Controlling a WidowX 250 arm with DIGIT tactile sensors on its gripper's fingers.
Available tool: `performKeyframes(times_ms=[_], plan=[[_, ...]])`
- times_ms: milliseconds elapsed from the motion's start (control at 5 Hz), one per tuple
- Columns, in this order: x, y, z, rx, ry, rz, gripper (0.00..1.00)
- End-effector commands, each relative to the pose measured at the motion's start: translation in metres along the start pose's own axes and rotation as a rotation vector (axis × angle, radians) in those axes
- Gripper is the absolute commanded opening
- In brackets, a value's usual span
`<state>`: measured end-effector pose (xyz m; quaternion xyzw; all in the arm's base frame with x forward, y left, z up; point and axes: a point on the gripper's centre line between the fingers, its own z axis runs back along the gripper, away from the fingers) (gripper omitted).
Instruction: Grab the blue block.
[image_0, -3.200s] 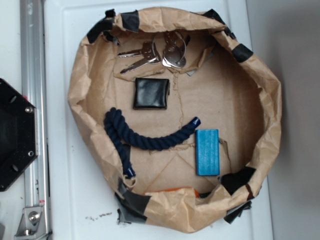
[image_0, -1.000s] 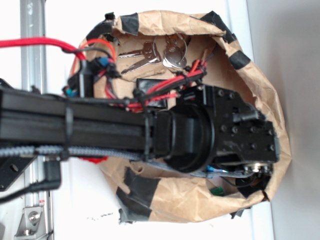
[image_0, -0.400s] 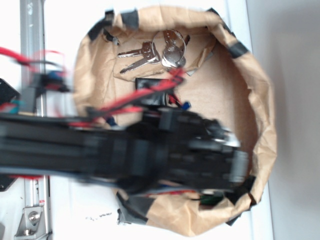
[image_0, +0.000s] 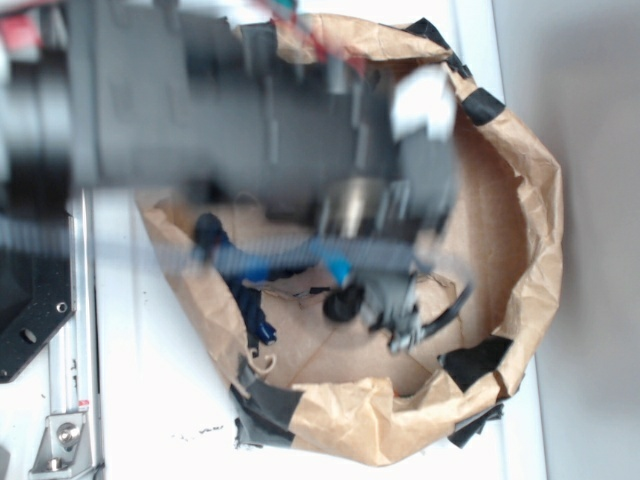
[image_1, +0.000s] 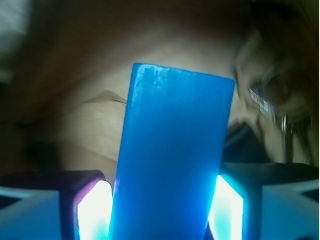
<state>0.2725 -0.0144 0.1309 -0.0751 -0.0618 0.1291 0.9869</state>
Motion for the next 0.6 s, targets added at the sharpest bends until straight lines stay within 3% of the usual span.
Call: performKeyframes(times_ms=[0, 200, 400], plan=[[0.0374, -0.0092, 0.0375, 0.075, 0.036, -0.337, 0.00], [0.0299, -0.0165, 0.0383, 0.106, 0.047, -0.400, 0.00], [0.0283, -0.0140, 0.0447, 0.075, 0.077, -0.344, 0.00]])
